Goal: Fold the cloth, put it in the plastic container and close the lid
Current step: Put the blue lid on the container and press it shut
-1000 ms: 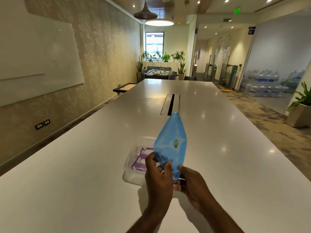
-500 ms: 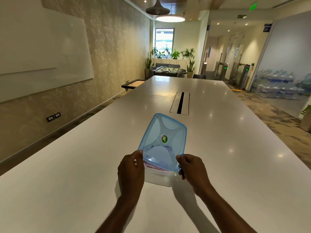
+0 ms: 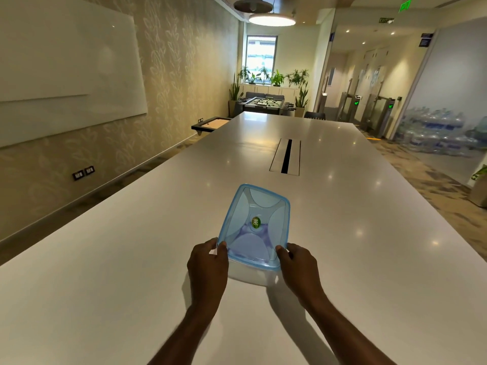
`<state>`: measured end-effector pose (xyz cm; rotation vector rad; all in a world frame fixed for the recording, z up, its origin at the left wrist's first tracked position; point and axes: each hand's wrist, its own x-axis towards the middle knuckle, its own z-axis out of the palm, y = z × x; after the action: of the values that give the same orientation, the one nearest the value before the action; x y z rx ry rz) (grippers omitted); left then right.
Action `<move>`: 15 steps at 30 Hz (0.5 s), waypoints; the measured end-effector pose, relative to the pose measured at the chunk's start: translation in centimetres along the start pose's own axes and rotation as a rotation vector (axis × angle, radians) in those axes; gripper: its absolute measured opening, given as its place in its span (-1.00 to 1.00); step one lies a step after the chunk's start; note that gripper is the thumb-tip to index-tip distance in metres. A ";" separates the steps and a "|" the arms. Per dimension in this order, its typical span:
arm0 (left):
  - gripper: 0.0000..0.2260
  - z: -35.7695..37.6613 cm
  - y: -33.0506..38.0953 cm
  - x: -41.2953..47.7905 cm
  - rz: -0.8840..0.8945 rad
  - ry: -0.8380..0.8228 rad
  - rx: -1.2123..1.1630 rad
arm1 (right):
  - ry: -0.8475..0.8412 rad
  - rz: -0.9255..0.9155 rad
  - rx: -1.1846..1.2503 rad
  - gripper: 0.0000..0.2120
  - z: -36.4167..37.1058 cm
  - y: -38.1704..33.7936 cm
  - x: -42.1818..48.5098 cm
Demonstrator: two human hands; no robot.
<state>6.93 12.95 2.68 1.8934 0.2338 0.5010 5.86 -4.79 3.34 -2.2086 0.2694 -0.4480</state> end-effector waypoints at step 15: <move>-0.66 0.2 -1.1 2.1 -0.131 -0.096 -0.050 | 0.019 0.044 0.069 -0.66 0.9 0.4 0.4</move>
<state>8.97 14.03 2.10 1.8339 0.2780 0.3239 6.55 -4.57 2.60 -2.1285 0.3075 -0.4475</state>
